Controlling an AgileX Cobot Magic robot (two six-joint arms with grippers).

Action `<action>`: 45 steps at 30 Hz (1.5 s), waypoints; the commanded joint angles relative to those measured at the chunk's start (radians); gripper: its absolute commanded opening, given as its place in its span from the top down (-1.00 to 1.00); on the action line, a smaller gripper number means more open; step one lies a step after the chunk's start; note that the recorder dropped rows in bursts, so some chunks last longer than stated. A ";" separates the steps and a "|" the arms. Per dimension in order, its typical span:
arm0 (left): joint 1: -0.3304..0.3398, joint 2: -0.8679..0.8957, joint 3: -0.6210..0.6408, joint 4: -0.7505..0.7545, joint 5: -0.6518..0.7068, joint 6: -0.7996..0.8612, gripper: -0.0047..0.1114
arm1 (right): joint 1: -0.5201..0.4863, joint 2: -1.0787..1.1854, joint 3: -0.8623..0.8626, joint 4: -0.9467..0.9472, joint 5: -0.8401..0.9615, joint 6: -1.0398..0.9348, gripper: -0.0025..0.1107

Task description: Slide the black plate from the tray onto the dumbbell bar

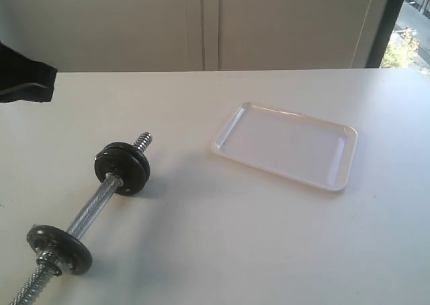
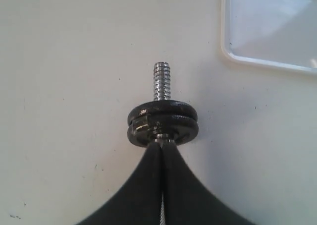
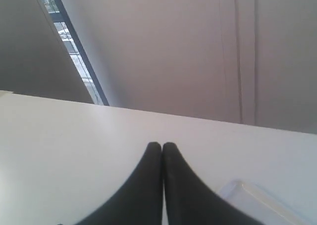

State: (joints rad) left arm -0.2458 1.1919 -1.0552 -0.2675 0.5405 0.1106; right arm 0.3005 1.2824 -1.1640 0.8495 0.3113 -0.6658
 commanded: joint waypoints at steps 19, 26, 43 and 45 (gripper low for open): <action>-0.008 -0.192 -0.002 -0.009 -0.025 -0.002 0.91 | 0.065 -0.297 0.222 -0.013 -0.145 -0.084 0.96; -0.006 -0.323 -0.002 -0.009 -0.015 0.001 0.91 | 0.076 -0.347 0.225 -0.013 -0.140 -0.084 0.96; 0.233 -0.863 -0.002 -0.009 -0.017 0.001 0.91 | 0.076 -0.835 0.247 -0.013 -0.134 -0.084 0.96; 0.238 -0.900 -0.002 -0.009 -0.017 0.001 0.91 | 0.076 -0.884 0.247 -0.013 -0.134 -0.084 0.96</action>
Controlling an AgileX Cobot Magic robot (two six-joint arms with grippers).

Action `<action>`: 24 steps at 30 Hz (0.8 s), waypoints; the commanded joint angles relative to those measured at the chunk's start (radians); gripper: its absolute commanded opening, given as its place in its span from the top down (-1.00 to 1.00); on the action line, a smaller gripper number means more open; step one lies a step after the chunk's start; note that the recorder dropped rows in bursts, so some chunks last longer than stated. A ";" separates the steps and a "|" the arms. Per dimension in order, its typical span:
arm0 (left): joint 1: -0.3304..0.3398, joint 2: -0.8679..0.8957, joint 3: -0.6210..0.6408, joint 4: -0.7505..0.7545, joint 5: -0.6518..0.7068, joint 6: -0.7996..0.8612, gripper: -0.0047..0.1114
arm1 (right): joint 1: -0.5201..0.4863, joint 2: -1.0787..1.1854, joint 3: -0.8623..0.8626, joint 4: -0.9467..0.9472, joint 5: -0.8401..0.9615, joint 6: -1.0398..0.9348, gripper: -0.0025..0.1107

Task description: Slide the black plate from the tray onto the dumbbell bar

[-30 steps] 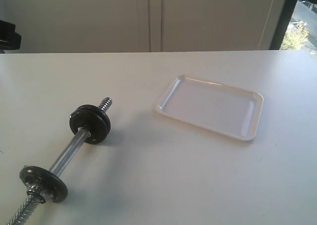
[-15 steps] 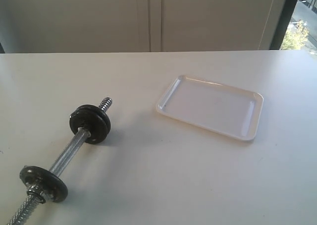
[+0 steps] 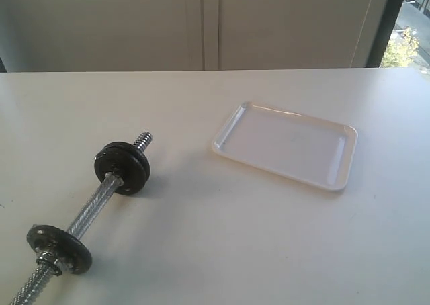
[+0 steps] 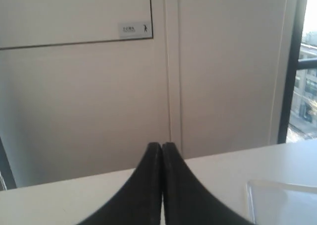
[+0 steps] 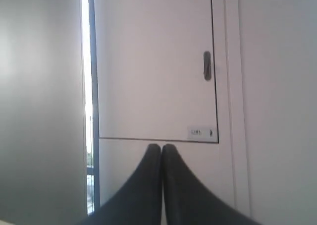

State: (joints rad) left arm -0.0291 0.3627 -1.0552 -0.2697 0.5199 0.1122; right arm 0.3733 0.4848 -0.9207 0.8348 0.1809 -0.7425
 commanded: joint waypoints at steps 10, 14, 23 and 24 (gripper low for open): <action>0.021 -0.125 -0.002 -0.007 0.004 -0.001 0.91 | 0.003 -0.227 0.004 0.001 -0.011 -0.007 0.96; 0.021 -0.121 -0.002 -0.007 0.004 -0.001 0.91 | 0.003 -0.232 0.004 0.001 -0.011 -0.007 0.96; 0.021 -0.213 0.144 0.126 -0.054 -0.001 0.91 | 0.003 -0.337 0.131 -0.164 -0.147 -0.007 0.96; 0.021 -0.227 0.172 0.126 -0.057 -0.001 0.91 | 0.003 -0.348 0.160 -0.164 -0.181 -0.007 0.96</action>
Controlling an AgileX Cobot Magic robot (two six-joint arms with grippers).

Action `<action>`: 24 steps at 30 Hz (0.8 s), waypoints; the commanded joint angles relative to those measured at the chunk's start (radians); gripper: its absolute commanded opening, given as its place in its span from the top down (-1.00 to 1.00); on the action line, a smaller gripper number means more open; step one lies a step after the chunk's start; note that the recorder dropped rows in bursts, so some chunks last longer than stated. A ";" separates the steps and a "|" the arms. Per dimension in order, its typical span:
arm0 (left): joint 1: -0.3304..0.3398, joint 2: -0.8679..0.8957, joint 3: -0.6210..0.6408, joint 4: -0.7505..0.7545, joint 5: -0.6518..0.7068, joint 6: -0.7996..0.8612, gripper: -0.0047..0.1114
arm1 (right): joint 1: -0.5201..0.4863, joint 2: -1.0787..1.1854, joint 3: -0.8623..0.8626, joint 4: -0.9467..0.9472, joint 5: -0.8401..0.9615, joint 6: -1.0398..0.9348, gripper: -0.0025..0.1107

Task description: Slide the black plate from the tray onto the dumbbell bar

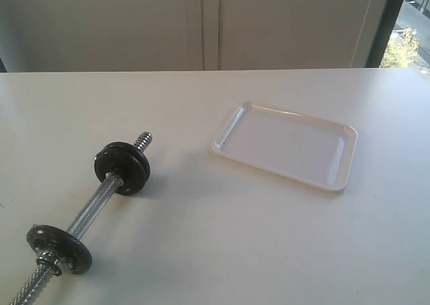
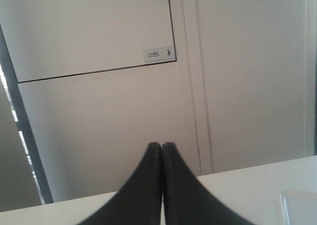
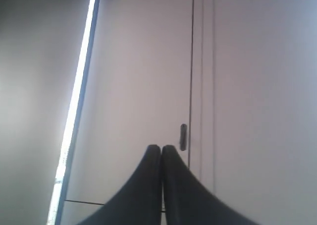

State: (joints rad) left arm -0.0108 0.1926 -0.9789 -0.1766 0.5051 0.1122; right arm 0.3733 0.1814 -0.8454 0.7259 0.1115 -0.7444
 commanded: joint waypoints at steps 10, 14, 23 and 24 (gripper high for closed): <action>0.003 -0.193 0.484 0.033 -0.037 -0.001 0.91 | 0.003 -0.086 0.372 -0.076 -0.318 -0.006 0.96; 0.009 -0.193 0.563 0.036 -0.019 -0.001 0.91 | 0.003 -0.098 0.456 -0.076 -0.311 -0.006 0.96; 0.009 -0.193 0.615 0.036 -0.021 -0.001 0.91 | 0.003 -0.181 0.679 -0.119 -0.321 -0.006 0.96; 0.009 -0.193 0.622 0.036 -0.027 -0.001 0.91 | 0.003 -0.181 0.688 -0.169 -0.323 -0.006 0.96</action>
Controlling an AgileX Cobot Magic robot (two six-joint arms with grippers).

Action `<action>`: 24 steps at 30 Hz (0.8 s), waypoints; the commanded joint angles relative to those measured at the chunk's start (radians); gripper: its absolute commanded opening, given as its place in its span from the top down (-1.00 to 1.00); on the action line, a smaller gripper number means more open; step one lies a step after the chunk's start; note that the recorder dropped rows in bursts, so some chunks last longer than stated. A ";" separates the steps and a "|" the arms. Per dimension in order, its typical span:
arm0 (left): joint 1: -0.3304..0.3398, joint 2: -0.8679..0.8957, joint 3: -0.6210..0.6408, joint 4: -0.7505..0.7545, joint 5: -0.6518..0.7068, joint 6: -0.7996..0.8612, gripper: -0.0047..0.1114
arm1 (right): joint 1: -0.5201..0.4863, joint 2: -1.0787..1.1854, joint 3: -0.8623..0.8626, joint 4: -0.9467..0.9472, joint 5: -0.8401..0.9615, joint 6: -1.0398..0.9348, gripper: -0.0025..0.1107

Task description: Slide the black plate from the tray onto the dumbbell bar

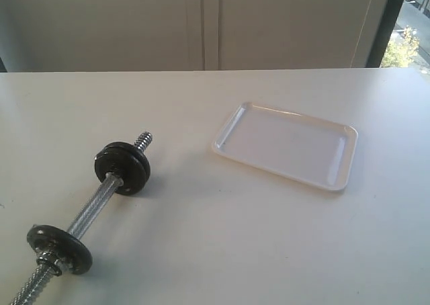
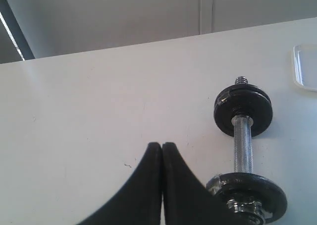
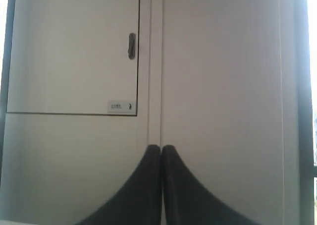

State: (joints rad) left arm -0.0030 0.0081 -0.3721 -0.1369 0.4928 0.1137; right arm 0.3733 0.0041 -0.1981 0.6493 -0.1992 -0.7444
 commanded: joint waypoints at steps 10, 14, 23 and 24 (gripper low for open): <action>0.001 -0.008 0.197 -0.004 -0.045 -0.003 0.91 | -0.050 -0.004 0.198 -0.336 -0.078 -0.006 0.96; 0.001 -0.008 0.221 -0.004 -0.069 -0.003 0.91 | -0.066 -0.004 0.198 -0.336 -0.040 -0.006 0.96; 0.001 -0.008 0.288 -0.004 -0.079 -0.003 0.91 | -0.106 -0.004 0.198 -0.329 -0.042 -0.006 0.96; 0.001 -0.008 0.288 -0.004 -0.079 -0.003 0.91 | -0.106 -0.004 0.198 -0.329 -0.042 -0.006 0.96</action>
State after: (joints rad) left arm -0.0030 0.0039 -0.0900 -0.1369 0.4229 0.1137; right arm 0.2770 0.0041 -0.0067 0.3272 -0.2421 -0.7444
